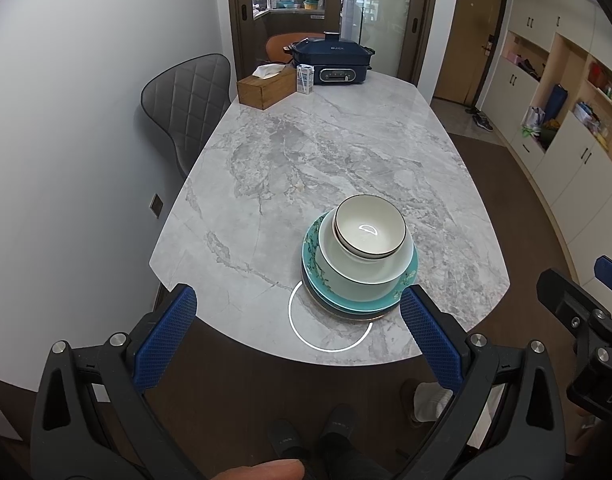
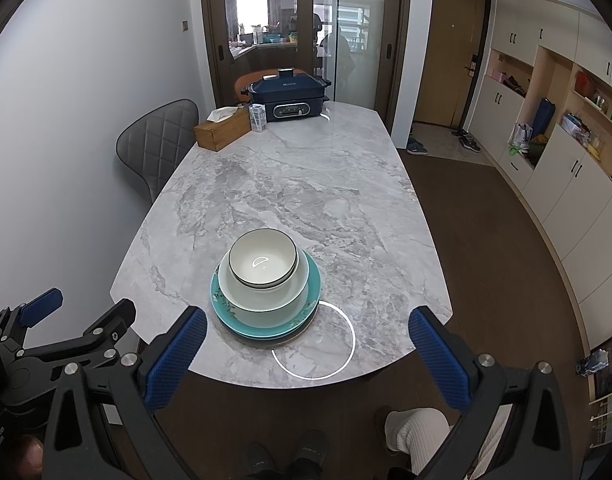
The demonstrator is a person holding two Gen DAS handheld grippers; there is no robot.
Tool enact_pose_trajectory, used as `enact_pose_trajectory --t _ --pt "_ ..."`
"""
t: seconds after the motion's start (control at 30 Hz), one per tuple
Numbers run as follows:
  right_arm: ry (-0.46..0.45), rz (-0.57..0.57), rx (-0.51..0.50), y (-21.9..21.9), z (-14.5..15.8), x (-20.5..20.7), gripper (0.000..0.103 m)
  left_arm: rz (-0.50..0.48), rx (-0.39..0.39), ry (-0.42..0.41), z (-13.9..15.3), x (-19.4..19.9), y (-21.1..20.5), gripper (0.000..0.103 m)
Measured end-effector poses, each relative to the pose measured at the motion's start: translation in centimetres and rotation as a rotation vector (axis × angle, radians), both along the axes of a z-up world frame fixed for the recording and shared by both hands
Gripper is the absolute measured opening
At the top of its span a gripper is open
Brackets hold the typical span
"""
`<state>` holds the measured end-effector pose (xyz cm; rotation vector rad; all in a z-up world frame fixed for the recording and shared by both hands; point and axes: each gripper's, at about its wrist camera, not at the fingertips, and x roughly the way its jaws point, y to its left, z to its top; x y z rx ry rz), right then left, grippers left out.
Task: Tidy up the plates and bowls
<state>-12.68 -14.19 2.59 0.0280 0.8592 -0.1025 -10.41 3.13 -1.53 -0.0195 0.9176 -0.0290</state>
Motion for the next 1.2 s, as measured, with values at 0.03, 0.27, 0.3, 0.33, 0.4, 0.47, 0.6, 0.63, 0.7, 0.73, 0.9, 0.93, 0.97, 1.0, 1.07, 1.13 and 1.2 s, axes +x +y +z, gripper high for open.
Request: enact_pose_trajectory --t 0.03,0.27,0.3,0.33,0.4,0.47,0.6,0.63,0.7,0.73,0.9,0.93,0.97,1.0,1.07,1.13,1.2 --pt "0.000 0.000 0.000 0.0 0.0 0.0 0.103 0.000 0.000 0.001 -0.1 0.1 0.1 0.103" --pt "0.001 0.000 0.000 0.0 0.0 0.0 0.103 0.000 0.003 0.003 -0.3 0.2 0.4 0.103" --pt "0.001 0.000 0.000 0.0 0.0 0.0 0.103 0.000 0.004 0.003 -0.3 0.2 0.4 0.103" --pt "0.001 0.000 0.000 0.0 0.0 0.0 0.103 0.000 0.003 0.003 -0.3 0.2 0.3 0.103" --pt "0.002 -0.001 0.000 0.0 0.0 0.1 0.103 0.000 0.002 0.004 -0.4 0.1 0.3 0.103" --pt "0.001 0.000 -0.001 0.0 0.0 0.1 0.103 -0.004 0.001 0.007 -0.5 0.4 0.7 0.103" --pt "0.001 0.000 0.000 0.0 0.0 0.1 0.103 -0.005 0.001 0.006 -0.6 0.5 0.9 0.103" --pt "0.002 -0.001 0.000 0.0 0.0 0.1 0.103 -0.005 0.003 0.006 -0.6 0.5 0.8 0.103" --pt "0.002 0.000 0.000 0.0 0.0 0.1 0.103 -0.004 0.003 0.006 -0.6 0.5 0.9 0.103" --pt "0.002 0.000 0.000 0.0 0.0 0.1 0.103 -0.005 0.003 0.004 -0.6 0.5 0.9 0.103" --pt "0.002 0.002 0.001 0.1 -0.1 0.1 0.103 -0.013 0.012 -0.009 -0.7 0.8 1.2 0.103" --pt "0.003 0.001 0.001 0.1 0.0 0.1 0.103 -0.015 0.012 -0.010 -0.7 1.0 1.2 0.103" --pt "0.002 0.001 0.001 0.1 0.0 0.1 0.103 -0.017 0.012 -0.010 -0.7 1.1 1.3 0.103" --pt "0.003 0.000 0.001 0.1 0.0 0.1 0.103 -0.017 0.013 -0.011 -0.7 1.2 1.4 0.103" --pt "0.004 0.001 0.001 0.1 -0.1 0.2 0.103 -0.017 0.010 -0.010 -0.7 1.3 1.5 0.103" --pt "0.003 0.002 -0.001 0.1 -0.1 0.2 0.103 -0.018 0.012 -0.011 -0.7 1.4 1.4 0.103" --pt "0.003 0.002 0.001 0.1 -0.1 0.2 0.103 -0.020 0.011 -0.011 -0.7 1.4 1.4 0.103"
